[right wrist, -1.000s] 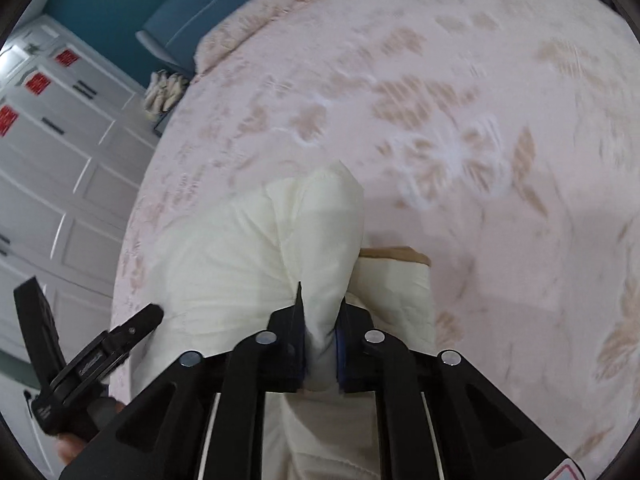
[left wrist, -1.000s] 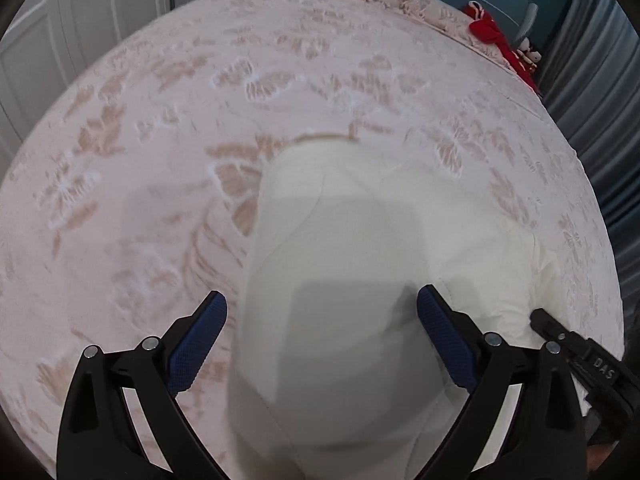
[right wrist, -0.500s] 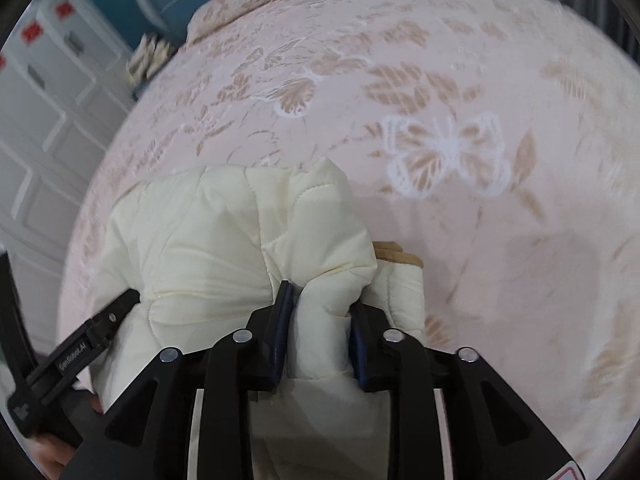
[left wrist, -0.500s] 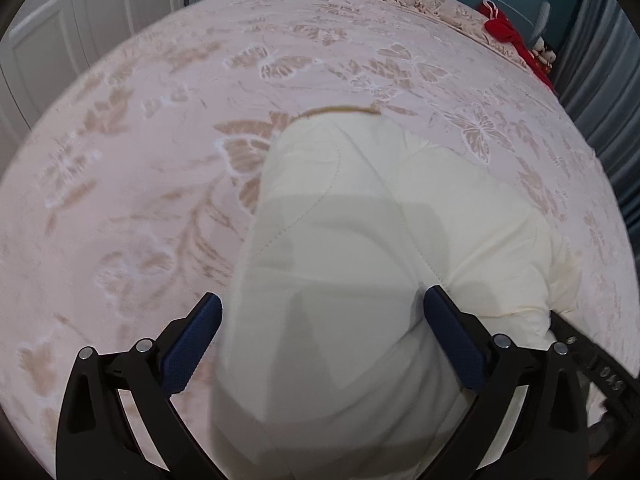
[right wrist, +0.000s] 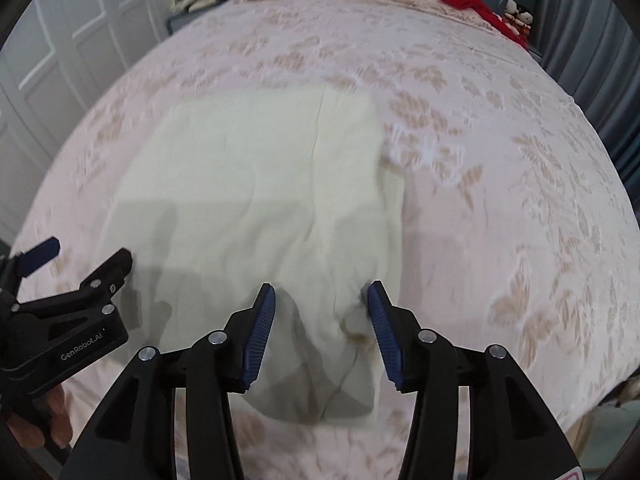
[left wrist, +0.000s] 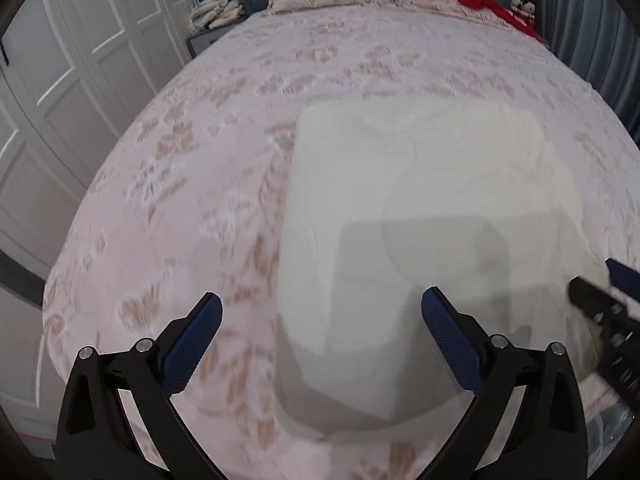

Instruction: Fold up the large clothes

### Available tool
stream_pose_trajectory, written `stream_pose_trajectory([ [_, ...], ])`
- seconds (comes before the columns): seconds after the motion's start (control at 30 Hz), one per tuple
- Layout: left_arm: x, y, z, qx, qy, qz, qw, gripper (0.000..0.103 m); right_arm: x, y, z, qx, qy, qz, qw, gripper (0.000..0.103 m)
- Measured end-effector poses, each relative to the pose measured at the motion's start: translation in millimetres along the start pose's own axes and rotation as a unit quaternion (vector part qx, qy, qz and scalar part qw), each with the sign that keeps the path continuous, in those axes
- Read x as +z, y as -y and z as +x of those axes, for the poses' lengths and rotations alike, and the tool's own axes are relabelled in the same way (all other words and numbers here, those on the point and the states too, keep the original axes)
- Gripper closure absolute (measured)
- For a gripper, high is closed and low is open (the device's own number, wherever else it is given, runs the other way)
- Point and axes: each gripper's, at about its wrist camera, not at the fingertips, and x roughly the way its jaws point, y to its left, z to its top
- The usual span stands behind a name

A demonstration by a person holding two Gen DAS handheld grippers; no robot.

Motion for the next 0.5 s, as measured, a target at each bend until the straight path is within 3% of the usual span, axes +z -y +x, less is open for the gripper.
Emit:
stream_pose_trajectory([
  [0.3, -24.2, 7.1, 5.5, 0.013, -0.005, -0.01, 0.9999, 0.005, -28.9, -10.3, 18.5, -0.036, -0.009, -0.017, 0.999, 0.048],
  [0.4, -28.8, 2.4, -5.6, 0.006, -0.006, -0.012, 0.9999, 0.005, -31.7, -3.8, 9.5, -0.02, -0.014, 0.0, 1.0, 0.045],
  [0.5, -34.8, -10.0, -17.2, -0.018, -0.012, -0.026, 0.9994, 0.005, -38.5, 12.7, -4.7, 0.019, -0.011, 0.033, 0.999, 0.034],
])
